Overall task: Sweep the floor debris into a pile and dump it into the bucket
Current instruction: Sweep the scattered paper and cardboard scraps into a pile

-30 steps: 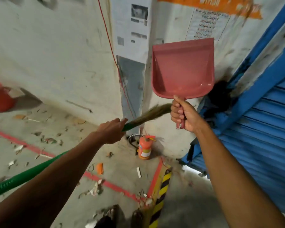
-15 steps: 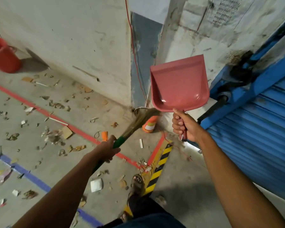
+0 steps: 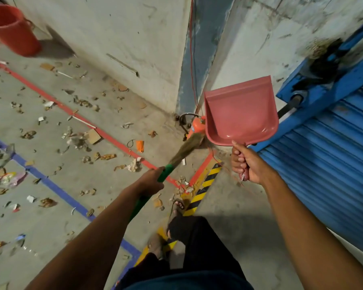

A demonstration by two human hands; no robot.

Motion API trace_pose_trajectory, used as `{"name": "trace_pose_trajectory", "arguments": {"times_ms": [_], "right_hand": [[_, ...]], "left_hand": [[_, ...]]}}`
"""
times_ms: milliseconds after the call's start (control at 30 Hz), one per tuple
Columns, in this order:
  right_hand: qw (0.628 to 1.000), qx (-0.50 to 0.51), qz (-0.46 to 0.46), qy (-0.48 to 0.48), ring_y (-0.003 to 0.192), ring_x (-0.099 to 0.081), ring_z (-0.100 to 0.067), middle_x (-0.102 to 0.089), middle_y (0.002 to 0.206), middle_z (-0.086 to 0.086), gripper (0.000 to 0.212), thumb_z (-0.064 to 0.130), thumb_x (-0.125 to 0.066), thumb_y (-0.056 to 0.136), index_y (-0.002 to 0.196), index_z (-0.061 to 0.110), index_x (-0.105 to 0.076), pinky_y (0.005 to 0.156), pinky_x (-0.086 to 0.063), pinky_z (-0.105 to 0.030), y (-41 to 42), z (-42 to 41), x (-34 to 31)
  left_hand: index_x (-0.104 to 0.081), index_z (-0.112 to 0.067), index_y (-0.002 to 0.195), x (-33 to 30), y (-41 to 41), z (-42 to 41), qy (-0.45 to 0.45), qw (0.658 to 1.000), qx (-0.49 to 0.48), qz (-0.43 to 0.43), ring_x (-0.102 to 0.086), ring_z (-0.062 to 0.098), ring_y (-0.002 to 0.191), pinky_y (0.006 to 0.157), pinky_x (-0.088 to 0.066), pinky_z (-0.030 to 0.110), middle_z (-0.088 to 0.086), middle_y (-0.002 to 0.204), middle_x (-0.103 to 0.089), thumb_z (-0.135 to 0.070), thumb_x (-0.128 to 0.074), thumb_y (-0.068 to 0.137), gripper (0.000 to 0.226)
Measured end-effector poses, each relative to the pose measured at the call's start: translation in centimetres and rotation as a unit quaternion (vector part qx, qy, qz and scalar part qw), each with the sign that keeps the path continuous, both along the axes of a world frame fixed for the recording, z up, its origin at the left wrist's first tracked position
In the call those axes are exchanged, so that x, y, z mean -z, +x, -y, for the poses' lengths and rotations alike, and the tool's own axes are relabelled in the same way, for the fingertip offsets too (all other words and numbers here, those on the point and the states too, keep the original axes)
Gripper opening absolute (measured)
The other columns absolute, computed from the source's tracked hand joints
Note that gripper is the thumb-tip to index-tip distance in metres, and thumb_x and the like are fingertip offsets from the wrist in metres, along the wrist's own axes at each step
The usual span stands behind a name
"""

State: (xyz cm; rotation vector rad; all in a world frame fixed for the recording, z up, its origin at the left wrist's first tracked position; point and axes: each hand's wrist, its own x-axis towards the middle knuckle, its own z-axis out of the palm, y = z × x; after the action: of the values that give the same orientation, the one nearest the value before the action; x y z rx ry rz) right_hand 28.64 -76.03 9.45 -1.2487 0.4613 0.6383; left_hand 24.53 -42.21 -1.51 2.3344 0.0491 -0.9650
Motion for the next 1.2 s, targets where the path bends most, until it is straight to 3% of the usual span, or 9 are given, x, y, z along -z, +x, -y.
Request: {"name": "trace_pose_trajectory", "arguments": {"times_ms": [167,367,500,600,800,967,1067,1200], "right_hand": [[1.0,0.009,-0.016,0.001,0.04,-0.024,-0.005,-0.024,0.055,0.008,0.041,0.045,-0.06,0.102,0.071,0.023,-0.046,0.039,-0.023,-0.022,-3.1,1.7,0.7],[0.999,0.004,-0.034,-0.01,0.041,-0.024,-0.005,-0.026,0.055,0.008,0.042,0.045,-0.062,0.102,0.07,0.023,-0.046,0.041,-0.021,-0.022,-5.7,5.5,1.9],[0.999,-0.001,-0.036,-0.017,0.042,-0.024,-0.006,-0.026,0.056,0.008,0.042,0.046,-0.063,0.101,0.07,0.023,-0.046,0.041,-0.022,-0.022,-6.8,9.3,2.7],[0.999,-0.01,-0.033,-0.027,0.042,-0.025,-0.006,-0.026,0.057,0.008,0.042,0.048,-0.064,0.1,0.072,0.024,-0.045,0.039,-0.024,-0.022,-7.8,13.6,3.6],[0.999,-0.013,-0.026,-0.032,0.042,-0.024,-0.006,-0.024,0.058,0.007,0.041,0.043,-0.06,0.102,0.07,0.024,-0.045,0.039,-0.024,-0.022,-10.1,23.9,7.3],[0.999,0.017,-0.039,-0.018,0.039,-0.025,-0.004,-0.026,0.053,0.01,0.041,0.042,-0.058,0.103,0.069,0.024,-0.044,0.039,-0.022,-0.021,-12.3,33.0,12.1],[0.999,0.032,-0.041,-0.003,0.039,-0.024,-0.004,-0.027,0.053,0.011,0.04,0.043,-0.057,0.104,0.07,0.025,-0.045,0.038,-0.023,-0.022,-12.7,36.7,15.5],[0.998,0.052,-0.037,0.012,0.039,-0.024,-0.003,-0.026,0.053,0.012,0.04,0.046,-0.059,0.103,0.071,0.026,-0.045,0.039,-0.024,-0.021,-13.3,39.7,21.1]], "left_hand": [[-0.049,-0.018,0.143,0.0,-3.0,1.5,-0.001,1.0,0.018,0.012,-0.058,0.022,0.103,0.091,-0.052,0.037,0.006,0.119,-0.059,-0.012,-0.068,0.086,0.06],[-0.049,-0.013,0.138,0.7,-7.0,4.6,0.022,1.0,0.011,-0.005,-0.057,0.022,0.096,0.081,-0.044,0.031,0.004,0.11,-0.058,-0.02,-0.071,0.088,0.055],[-0.051,-0.009,0.138,1.6,-9.6,8.3,0.001,0.999,-0.031,-0.022,-0.069,0.027,0.095,0.081,-0.061,0.041,0.013,0.115,-0.063,-0.01,-0.068,0.089,0.051],[-0.05,-0.01,0.139,2.5,-11.9,12.7,-0.019,0.998,-0.061,-0.029,-0.07,0.033,0.09,0.065,-0.065,0.046,0.018,0.115,-0.059,-0.001,-0.063,0.089,0.053],[-0.044,-0.011,0.15,6.6,-17.0,24.6,0.036,0.999,-0.032,0.006,-0.055,0.037,0.12,0.099,-0.046,0.037,0.02,0.136,-0.053,-0.017,-0.068,0.087,0.067],[-0.027,-0.013,0.162,11.7,-20.3,35.3,0.022,1.0,-0.022,0.0,-0.042,0.035,0.141,0.115,-0.038,0.035,0.014,0.162,-0.032,-0.01,-0.063,0.085,0.084],[-0.022,-0.014,0.164,15.2,-20.8,40.3,0.015,1.0,0.011,0.013,-0.037,0.034,0.145,0.118,-0.035,0.036,0.008,0.168,-0.023,-0.008,-0.058,0.09,0.083],[-0.025,-0.014,0.164,22.0,-20.4,44.8,-0.014,0.999,0.046,0.02,-0.04,0.032,0.144,0.118,-0.035,0.032,0.01,0.166,-0.027,-0.001,-0.053,0.09,0.08]]}}
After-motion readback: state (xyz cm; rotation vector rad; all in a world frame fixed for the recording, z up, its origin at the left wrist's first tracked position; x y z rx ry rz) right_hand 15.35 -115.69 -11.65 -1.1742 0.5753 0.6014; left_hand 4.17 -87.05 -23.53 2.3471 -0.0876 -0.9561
